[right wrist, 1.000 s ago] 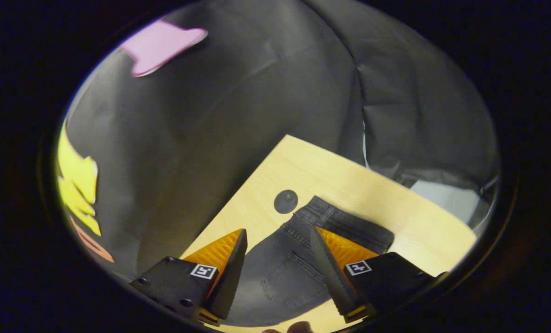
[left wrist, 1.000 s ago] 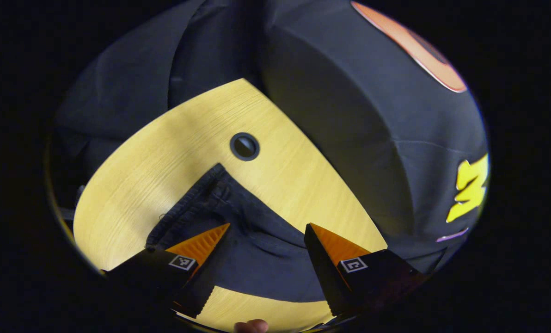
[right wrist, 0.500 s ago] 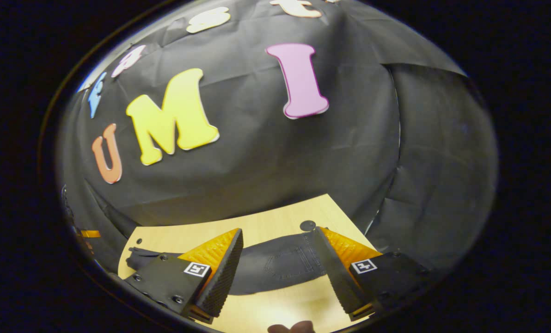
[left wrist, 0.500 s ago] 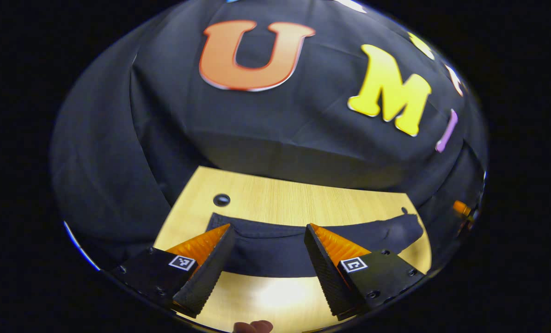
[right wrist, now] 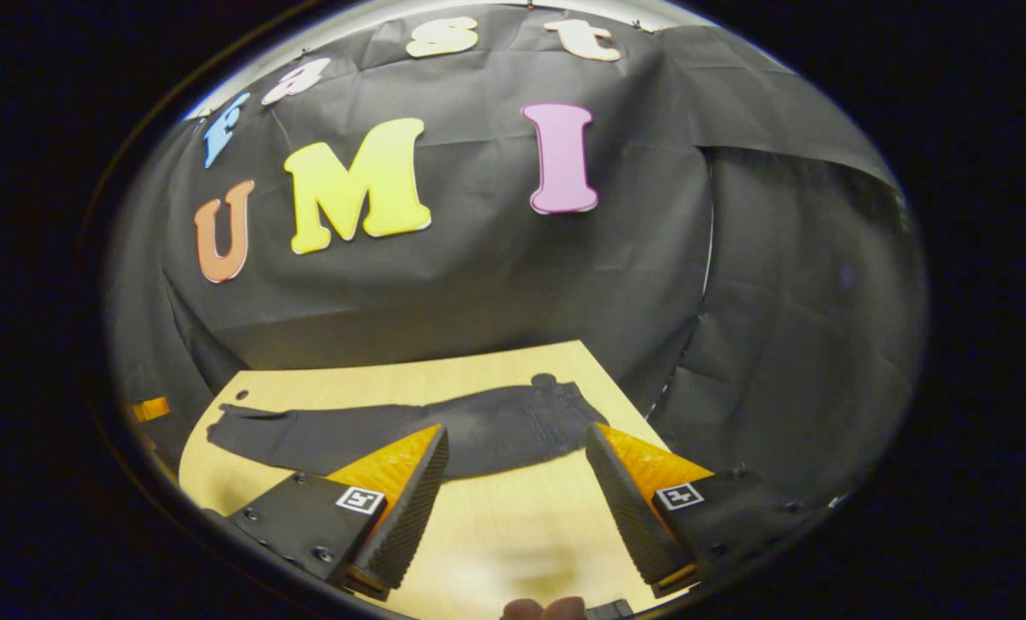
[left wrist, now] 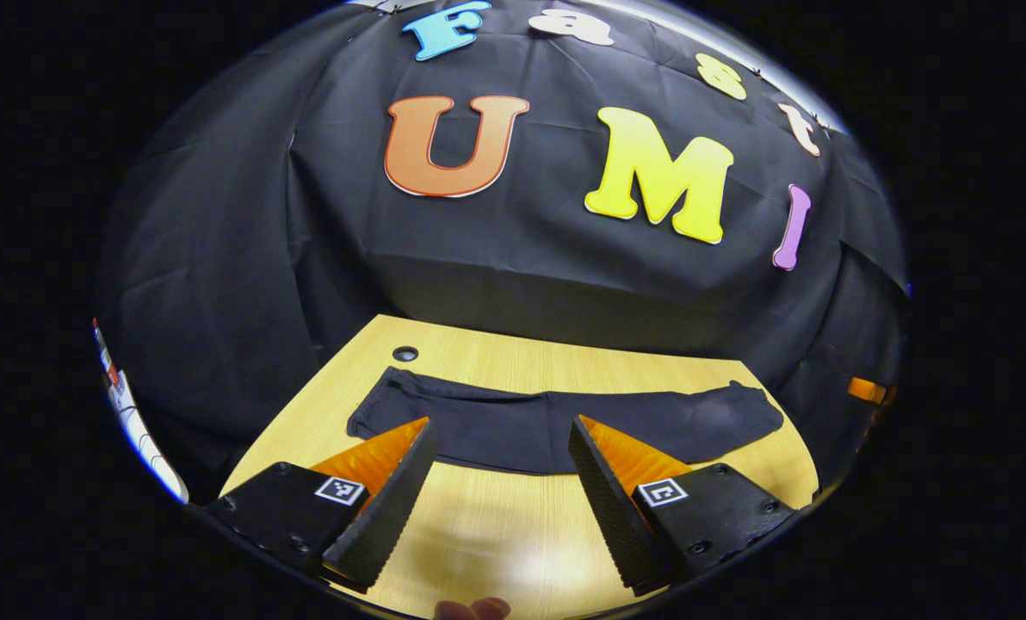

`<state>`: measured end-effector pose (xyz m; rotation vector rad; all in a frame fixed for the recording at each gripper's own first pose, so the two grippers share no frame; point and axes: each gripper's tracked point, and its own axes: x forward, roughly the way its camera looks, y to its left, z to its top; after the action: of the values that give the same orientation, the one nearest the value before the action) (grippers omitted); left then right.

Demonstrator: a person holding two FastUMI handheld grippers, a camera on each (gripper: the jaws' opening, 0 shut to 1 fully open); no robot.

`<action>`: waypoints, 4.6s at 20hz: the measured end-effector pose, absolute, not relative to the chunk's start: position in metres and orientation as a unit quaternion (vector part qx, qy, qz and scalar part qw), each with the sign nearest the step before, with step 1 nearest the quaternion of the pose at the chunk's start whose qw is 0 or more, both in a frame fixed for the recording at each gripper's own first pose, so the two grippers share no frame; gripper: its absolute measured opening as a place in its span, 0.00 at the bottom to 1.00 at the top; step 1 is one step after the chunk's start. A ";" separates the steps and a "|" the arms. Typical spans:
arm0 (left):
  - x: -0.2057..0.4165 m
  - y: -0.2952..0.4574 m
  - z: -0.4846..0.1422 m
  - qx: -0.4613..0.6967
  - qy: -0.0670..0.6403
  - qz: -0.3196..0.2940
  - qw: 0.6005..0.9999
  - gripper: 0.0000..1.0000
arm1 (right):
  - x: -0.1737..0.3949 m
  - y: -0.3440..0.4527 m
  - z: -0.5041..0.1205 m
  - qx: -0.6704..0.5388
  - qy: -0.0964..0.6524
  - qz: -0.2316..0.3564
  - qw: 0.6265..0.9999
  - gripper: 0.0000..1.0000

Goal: Grasp the waist and the cuffs of the jeans and fold them to make the two legs overlap; first hold the waist and fold one-third of the jeans toward the cuffs, then hold the cuffs and fold the remaining one-third in the same direction to finish folding.

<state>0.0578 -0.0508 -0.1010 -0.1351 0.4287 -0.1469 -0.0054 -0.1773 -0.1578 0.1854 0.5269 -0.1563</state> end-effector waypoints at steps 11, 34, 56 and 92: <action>0.056 -0.062 -0.093 -0.056 0.233 -0.023 0.971 0.99 | 0.098 -0.284 -0.292 0.157 0.319 -0.129 0.926 0.94; 0.040 -0.020 -0.120 -0.112 0.284 0.060 0.950 0.99 | 0.184 -0.287 -0.387 0.189 0.386 -0.131 0.893 0.03; 0.005 0.114 -0.128 -0.117 0.216 0.077 0.966 0.99 | 0.180 0.134 -0.118 0.058 0.286 0.126 0.948 0.00; 0.080 0.161 -0.142 -0.191 0.152 0.063 0.968 0.99 | 0.078 0.183 -0.138 -0.005 0.300 0.189 0.935 0.94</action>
<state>0.0795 0.1607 -0.1420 -0.3860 0.3074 0.1266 0.0782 0.1828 -0.1381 -0.0099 0.6128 0.3871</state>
